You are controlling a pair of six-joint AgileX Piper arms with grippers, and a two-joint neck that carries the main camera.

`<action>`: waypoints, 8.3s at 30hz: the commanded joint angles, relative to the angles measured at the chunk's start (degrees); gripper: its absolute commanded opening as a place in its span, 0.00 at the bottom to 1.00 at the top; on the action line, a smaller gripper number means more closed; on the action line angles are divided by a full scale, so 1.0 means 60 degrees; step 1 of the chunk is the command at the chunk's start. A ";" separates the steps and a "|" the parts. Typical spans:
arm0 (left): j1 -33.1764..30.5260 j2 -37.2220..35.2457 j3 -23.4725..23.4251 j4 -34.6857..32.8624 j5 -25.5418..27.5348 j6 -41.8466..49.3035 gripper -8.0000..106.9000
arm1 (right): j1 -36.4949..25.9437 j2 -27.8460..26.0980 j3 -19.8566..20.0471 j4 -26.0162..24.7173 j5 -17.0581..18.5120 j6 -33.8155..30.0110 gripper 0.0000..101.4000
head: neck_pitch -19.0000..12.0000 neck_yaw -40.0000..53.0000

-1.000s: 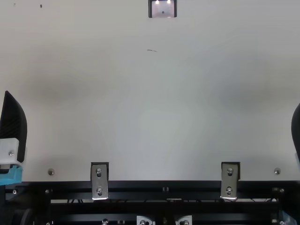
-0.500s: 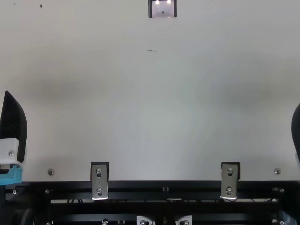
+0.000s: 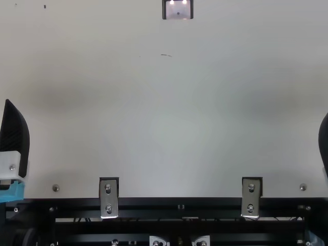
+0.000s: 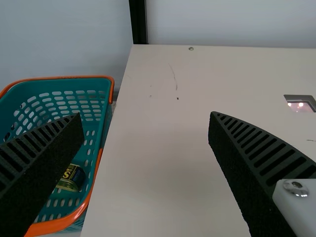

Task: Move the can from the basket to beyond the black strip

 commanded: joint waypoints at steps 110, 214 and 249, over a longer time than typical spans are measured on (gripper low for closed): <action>0.5783 1.9858 -0.8178 0.1610 -0.2657 -0.7155 0.85 | 0.0000 0.0000 0.0000 0.0000 0.0000 0.0000 1.00 | -0.0906 0.1274; 0.3248 0.9091 -0.7623 -0.5075 0.3525 0.1915 0.16 | 0.0000 0.0000 0.0000 0.0018 0.0000 0.0000 1.00 | -0.0906 0.1274; 0.5600 0.9247 -0.5945 -0.9830 0.5273 0.0695 0.16 | 0.0000 0.0000 0.0000 0.0018 0.0000 0.0000 1.00 | -0.0906 0.1274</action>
